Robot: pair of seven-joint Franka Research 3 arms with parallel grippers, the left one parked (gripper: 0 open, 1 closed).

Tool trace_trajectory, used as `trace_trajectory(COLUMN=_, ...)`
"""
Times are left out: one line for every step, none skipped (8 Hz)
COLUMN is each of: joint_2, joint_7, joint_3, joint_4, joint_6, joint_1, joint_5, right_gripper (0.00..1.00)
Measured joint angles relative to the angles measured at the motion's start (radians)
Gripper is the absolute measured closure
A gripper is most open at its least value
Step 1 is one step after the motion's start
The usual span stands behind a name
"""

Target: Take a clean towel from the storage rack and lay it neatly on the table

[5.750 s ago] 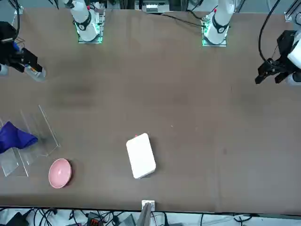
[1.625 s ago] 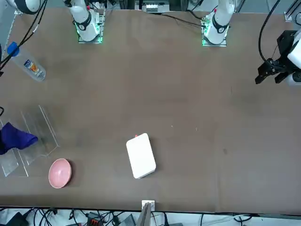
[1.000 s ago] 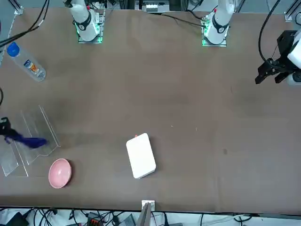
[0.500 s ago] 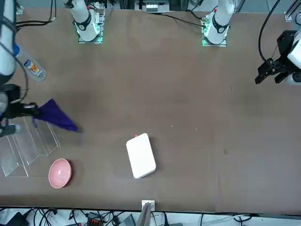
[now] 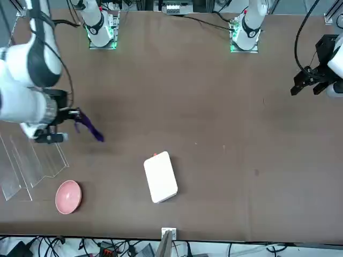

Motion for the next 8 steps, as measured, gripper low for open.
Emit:
trace_trajectory(joint_2=-0.029, joint_7=0.006, joint_3=0.0, joint_4=-0.071, joint_6=0.058, joint_1=0.011, joint_5=0.033, right_gripper=0.96)
trace_trajectory(joint_2=-0.062, joint_7=0.033, joint_3=-0.001, joint_4=-0.137, joint_6=0.115, joint_1=0.023, joint_5=0.061, right_gripper=0.96)
trace_trajectory(joint_2=-0.086, joint_7=0.065, joint_3=-0.001, joint_4=-0.183, joint_6=0.152, joint_1=0.042, joint_5=0.079, right_gripper=0.96)
trace_trajectory(joint_2=-0.102, joint_7=0.085, joint_3=-0.003, joint_4=-0.204, joint_6=0.157, joint_1=0.05, joint_5=0.082, right_gripper=0.96)
trace_trajectory(joint_2=-0.11, joint_7=0.083, joint_3=-0.017, joint_4=-0.213, joint_6=0.14, joint_1=0.032, joint_5=0.081, right_gripper=0.96)
trace_trajectory(joint_2=-0.106, joint_7=0.044, joint_3=-0.028, joint_4=-0.228, joint_6=0.113, joint_1=-0.021, joint_5=0.081, right_gripper=0.96)
trace_trajectory(joint_2=-0.089, joint_7=-0.023, joint_3=-0.035, joint_4=-0.256, joint_6=0.109, joint_1=-0.091, joint_5=0.082, right_gripper=0.96)
trace_trajectory(joint_2=-0.06, joint_7=-0.087, joint_3=-0.039, joint_4=-0.274, joint_6=0.129, joint_1=-0.158, joint_5=0.082, right_gripper=0.96)
